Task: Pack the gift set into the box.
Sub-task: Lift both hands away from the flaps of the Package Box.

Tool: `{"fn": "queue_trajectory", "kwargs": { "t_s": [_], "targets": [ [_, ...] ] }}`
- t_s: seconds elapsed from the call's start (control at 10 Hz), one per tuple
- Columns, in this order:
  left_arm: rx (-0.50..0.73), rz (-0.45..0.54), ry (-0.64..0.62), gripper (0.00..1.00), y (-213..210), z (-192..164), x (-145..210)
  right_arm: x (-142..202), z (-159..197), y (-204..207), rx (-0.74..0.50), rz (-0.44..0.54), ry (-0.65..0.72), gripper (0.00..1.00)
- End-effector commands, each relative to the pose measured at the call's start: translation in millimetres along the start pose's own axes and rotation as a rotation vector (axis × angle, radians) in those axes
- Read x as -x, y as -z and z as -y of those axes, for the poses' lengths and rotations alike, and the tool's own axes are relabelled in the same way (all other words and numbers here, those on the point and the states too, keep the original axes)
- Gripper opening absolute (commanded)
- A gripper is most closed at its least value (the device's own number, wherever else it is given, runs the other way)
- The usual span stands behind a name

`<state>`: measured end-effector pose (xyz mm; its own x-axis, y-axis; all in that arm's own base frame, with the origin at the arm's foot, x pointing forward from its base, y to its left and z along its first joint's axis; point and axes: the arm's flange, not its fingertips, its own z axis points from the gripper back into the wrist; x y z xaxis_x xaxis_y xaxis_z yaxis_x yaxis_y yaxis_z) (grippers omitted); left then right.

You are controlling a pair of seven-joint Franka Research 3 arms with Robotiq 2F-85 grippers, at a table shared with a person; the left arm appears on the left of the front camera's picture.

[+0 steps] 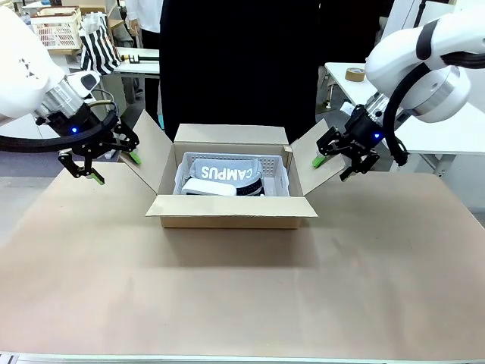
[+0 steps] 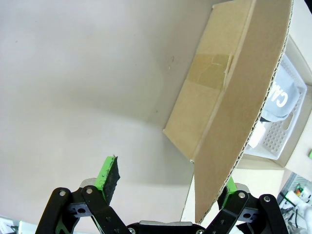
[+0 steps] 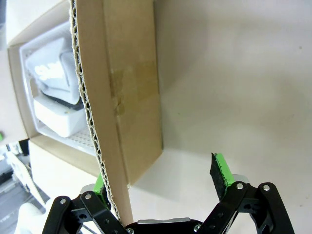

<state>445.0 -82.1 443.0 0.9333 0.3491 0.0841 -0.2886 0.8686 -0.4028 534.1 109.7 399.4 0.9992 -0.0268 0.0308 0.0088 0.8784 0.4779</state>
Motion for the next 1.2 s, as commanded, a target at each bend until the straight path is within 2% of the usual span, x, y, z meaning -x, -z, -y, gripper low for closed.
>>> {"fn": "queue_trajectory", "kwargs": {
  "t_s": [0.0, 0.4, 0.5, 0.6, 0.7, 0.8, 0.9, 1.0, 1.1],
  "targets": [
    [-0.015, 0.002, -0.008, 1.00, -1.8, 0.6, 0.3, -1.0, -3.1, 1.3, 0.019, 0.005, -0.014, 1.00],
    [-0.015, 0.002, -0.008, 1.00, -1.8, 0.6, 0.3, 0.0, 0.0, 0.0, 0.000, 0.000, 0.000, 1.00],
    [0.000, 0.000, 0.000, 1.00, 0.0, 0.0, 0.0, 12.0, -14.4, -37.2, -0.136, 0.055, -0.025, 1.00],
    [0.160, -0.011, 0.087, 1.00, -52.2, -2.9, 17.7, 36.6, -15.9, -88.9, -0.322, 0.114, -0.061, 1.00],
    [0.361, -0.026, 0.167, 1.00, -104.1, -18.6, 42.5, 71.0, -4.8, -141.9, -0.455, 0.176, -0.077, 1.00],
    [0.541, 0.068, 0.292, 1.00, -141.1, -43.2, 69.4, 109.0, 13.7, -189.7, -0.662, 0.209, -0.055, 1.00],
    [0.819, 0.149, 0.348, 1.00, -165.6, -71.5, 91.0, 138.6, 39.8, -223.2, -0.851, 0.260, 0.053, 1.00],
    [1.123, 0.229, 0.351, 1.00, -178.3, -106.5, 104.8, 156.9, 72.6, -238.5, -1.029, 0.206, 0.133, 1.00],
    [1.284, 0.263, 0.326, 1.00, -174.8, -134.0, 105.4, 159.2, 95.4, -232.5, -1.083, 0.138, 0.179, 1.00]
  ]
}}
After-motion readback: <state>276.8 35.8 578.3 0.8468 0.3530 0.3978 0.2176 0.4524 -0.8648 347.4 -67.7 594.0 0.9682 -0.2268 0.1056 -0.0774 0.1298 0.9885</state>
